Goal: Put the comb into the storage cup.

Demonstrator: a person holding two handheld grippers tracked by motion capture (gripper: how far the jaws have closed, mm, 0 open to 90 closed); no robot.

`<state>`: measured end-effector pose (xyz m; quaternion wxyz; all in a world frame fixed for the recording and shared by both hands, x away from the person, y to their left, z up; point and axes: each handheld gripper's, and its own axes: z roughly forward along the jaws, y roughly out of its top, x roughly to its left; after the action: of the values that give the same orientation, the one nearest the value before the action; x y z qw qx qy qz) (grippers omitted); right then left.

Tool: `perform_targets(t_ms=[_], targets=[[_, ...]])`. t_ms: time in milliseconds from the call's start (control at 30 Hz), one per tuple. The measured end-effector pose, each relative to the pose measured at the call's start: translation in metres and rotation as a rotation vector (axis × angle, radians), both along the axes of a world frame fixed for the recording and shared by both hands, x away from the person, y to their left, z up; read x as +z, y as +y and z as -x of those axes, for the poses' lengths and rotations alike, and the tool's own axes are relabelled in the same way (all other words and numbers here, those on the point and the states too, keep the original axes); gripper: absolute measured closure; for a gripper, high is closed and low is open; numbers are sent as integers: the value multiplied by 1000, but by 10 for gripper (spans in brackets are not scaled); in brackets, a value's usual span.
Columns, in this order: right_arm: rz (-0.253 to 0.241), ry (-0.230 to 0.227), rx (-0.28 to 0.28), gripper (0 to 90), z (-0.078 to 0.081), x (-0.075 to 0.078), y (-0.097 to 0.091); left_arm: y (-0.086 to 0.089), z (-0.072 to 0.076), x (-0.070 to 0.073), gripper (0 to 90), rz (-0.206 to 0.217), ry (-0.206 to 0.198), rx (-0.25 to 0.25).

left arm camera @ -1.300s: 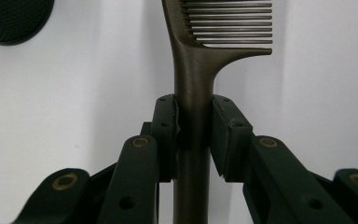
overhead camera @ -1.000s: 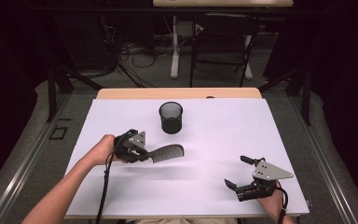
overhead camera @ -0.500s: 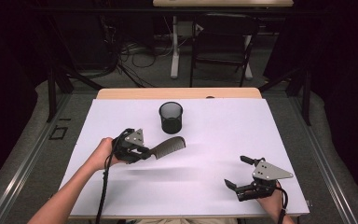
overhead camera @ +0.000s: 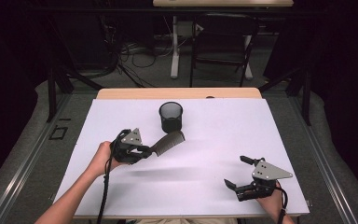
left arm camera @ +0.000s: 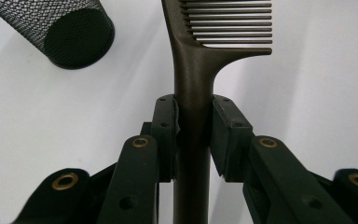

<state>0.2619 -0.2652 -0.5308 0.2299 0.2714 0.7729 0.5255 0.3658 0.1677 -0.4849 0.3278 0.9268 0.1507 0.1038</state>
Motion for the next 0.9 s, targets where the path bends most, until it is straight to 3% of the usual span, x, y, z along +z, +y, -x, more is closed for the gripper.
perform_targets(t_ms=[900], targets=[[8, 8, -9, 9, -1, -1, 1, 7, 18, -12, 728, 232, -69, 173]])
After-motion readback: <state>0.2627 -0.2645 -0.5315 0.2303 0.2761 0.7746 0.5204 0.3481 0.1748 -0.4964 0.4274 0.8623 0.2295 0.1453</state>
